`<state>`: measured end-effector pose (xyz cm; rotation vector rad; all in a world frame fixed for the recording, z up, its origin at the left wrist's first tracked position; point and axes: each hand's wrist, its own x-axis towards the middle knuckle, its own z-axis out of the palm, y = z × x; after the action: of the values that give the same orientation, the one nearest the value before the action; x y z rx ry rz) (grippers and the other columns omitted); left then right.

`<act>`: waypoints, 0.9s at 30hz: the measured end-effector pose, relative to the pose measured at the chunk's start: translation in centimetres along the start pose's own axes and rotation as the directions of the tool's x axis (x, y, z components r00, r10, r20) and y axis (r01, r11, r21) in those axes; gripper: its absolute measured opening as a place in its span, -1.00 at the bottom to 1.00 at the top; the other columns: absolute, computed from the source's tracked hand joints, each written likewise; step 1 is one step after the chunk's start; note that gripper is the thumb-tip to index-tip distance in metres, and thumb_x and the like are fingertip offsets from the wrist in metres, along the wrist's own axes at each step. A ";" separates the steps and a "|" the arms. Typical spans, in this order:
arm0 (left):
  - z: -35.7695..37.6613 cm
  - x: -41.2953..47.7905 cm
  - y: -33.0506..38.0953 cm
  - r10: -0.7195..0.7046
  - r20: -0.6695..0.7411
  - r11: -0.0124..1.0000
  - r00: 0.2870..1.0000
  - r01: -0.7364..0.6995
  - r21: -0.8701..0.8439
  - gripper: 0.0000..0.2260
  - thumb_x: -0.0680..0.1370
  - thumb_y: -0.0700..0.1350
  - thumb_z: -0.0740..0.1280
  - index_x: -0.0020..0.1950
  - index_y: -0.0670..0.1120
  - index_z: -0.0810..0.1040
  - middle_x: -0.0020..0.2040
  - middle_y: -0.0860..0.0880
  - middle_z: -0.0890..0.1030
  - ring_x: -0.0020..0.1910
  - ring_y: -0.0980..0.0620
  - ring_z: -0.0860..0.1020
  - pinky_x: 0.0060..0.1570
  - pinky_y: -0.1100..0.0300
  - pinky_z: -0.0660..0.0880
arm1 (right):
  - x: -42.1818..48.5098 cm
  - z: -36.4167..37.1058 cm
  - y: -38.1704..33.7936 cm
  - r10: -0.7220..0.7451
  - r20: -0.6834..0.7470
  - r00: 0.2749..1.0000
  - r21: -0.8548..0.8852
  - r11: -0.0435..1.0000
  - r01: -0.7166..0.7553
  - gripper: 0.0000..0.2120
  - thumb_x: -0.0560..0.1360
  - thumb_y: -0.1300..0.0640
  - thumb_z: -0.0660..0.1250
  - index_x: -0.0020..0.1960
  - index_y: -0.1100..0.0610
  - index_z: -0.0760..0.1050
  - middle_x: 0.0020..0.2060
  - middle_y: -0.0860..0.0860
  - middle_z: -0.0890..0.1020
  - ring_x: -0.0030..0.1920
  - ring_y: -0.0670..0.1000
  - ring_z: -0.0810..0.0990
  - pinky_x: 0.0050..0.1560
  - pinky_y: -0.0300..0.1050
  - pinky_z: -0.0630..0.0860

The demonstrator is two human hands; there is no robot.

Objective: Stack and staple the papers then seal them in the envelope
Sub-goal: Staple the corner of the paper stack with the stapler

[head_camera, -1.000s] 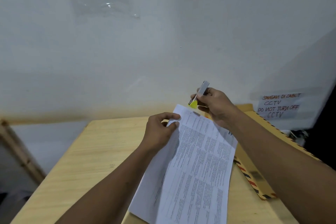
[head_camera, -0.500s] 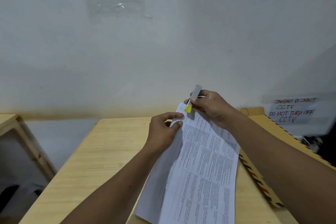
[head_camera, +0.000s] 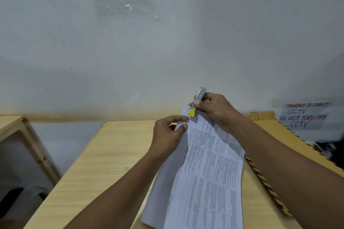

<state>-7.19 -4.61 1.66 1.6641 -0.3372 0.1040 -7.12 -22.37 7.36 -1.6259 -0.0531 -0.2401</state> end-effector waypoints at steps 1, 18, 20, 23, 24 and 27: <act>0.0 0.0 0.0 0.003 -0.002 1.000 1.000 -0.003 -0.001 -0.84 0.54 -0.25 0.45 0.06 -0.04 0.74 0.00 0.20 0.71 -0.03 -0.02 0.70 -0.04 -0.01 0.67 | 0.0 0.0 0.0 -0.006 0.005 1.000 0.005 1.000 0.006 -0.93 0.55 0.27 0.39 0.02 0.16 0.61 -0.09 0.06 0.75 -0.02 0.06 0.73 0.17 0.01 0.61; -1.0 0.8 -2.3 -0.095 -0.073 0.995 0.993 0.092 -0.035 -0.79 0.56 -0.17 0.43 0.16 0.04 0.70 0.18 0.20 0.65 0.07 0.02 0.66 0.17 0.07 0.60 | 0.0 -2.6 -0.3 -0.255 -0.182 0.949 -0.545 0.830 0.119 -0.82 0.54 0.07 0.38 0.12 0.08 0.53 -0.13 -0.05 0.64 -0.17 -0.11 0.59 -0.20 -0.19 0.43; -1.5 1.3 -3.0 -0.158 -0.045 0.987 0.986 0.158 -0.011 -0.68 0.57 -0.19 0.41 0.30 0.05 0.62 0.25 0.13 0.57 0.15 -0.01 0.63 0.21 0.01 0.59 | -0.5 -3.1 0.3 -0.141 0.010 0.990 -0.702 0.704 0.107 -0.76 0.53 0.06 0.39 0.18 0.03 0.54 -0.07 -0.01 0.64 -0.18 -0.05 0.57 -0.23 -0.19 0.44; -1.8 1.7 -4.7 -0.199 -0.031 0.973 0.980 0.201 0.110 -0.56 0.59 -0.23 0.37 0.44 0.07 0.49 0.34 0.07 0.46 0.23 -0.09 0.57 0.24 -0.05 0.56 | -1.3 -3.2 2.1 -0.011 0.163 0.987 -0.838 0.527 0.144 -0.74 0.54 0.03 0.38 0.22 -0.03 0.56 0.06 0.00 0.65 -0.06 0.03 0.58 -0.04 -0.04 0.55; -1.8 1.6 -5.2 -0.205 -0.024 0.968 0.978 0.206 0.141 -0.54 0.59 -0.25 0.35 0.47 0.06 0.46 0.36 0.06 0.45 0.25 -0.10 0.55 0.26 -0.06 0.55 | -1.6 -3.0 2.7 0.017 0.183 0.983 -0.861 0.485 0.152 -0.74 0.54 0.02 0.37 0.22 -0.05 0.57 0.08 -0.02 0.65 -0.03 0.04 0.58 0.02 0.01 0.56; -1.8 1.3 -6.9 -0.178 0.020 0.957 0.984 0.169 0.238 -0.51 0.58 -0.29 0.29 0.47 0.08 0.42 0.46 0.01 0.44 0.28 -0.09 0.53 0.25 -0.01 0.54 | -2.2 -2.5 4.8 0.116 0.226 0.967 -0.915 0.366 0.170 -0.78 0.53 -0.01 0.34 0.17 -0.13 0.57 0.14 -0.06 0.63 0.10 0.08 0.58 0.14 0.06 0.50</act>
<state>-3.81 -2.44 -4.34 1.9262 -0.2136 -0.0229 -8.66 -24.92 2.36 -2.8487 -0.1657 -0.0574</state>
